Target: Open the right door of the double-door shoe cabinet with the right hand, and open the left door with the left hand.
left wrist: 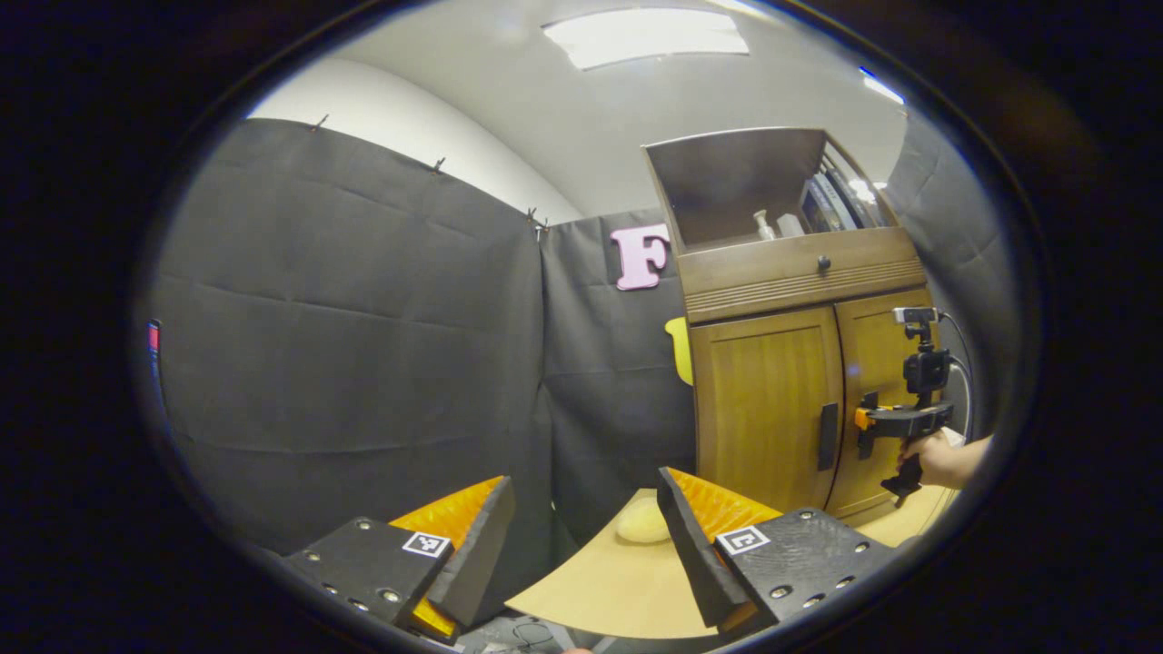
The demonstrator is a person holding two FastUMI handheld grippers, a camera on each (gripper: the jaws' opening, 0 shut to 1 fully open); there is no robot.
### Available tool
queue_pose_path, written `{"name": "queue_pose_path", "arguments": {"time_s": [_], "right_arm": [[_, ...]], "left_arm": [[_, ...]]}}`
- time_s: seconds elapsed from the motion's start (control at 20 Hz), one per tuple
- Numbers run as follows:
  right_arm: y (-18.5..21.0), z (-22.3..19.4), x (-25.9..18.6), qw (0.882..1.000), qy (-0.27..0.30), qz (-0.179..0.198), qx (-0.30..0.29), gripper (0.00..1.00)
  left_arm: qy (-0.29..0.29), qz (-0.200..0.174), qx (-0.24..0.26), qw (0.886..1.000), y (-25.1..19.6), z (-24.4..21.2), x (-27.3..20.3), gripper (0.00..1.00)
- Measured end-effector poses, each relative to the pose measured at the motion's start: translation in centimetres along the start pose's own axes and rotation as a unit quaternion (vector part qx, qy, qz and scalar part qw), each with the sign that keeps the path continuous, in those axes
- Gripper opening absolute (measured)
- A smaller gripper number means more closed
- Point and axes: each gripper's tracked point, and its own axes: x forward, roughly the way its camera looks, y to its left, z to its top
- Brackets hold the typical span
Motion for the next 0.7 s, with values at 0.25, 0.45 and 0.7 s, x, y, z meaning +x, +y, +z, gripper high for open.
{"name": "queue_pose_path", "arguments": {"time_s": [0.25,0.45,0.7], "right_arm": [[-0.2,0.9,-2.2,1.000,0.003,0.024,0.007,0.27],[-0.5,-0.1,-4.7,0.999,0.007,0.038,0.006,0.27],[-1.3,-0.6,-7.7,0.998,0.015,0.054,0.013,0.24]], "left_arm": [[-0.005,-0.031,-0.010,0.999,-0.8,0.1,0.2,0.92],[-0.006,-0.059,-0.017,0.998,-1.4,0.3,0.1,0.92],[-0.006,-0.088,-0.024,0.996,-2.4,0.2,0.2,0.92]]}}
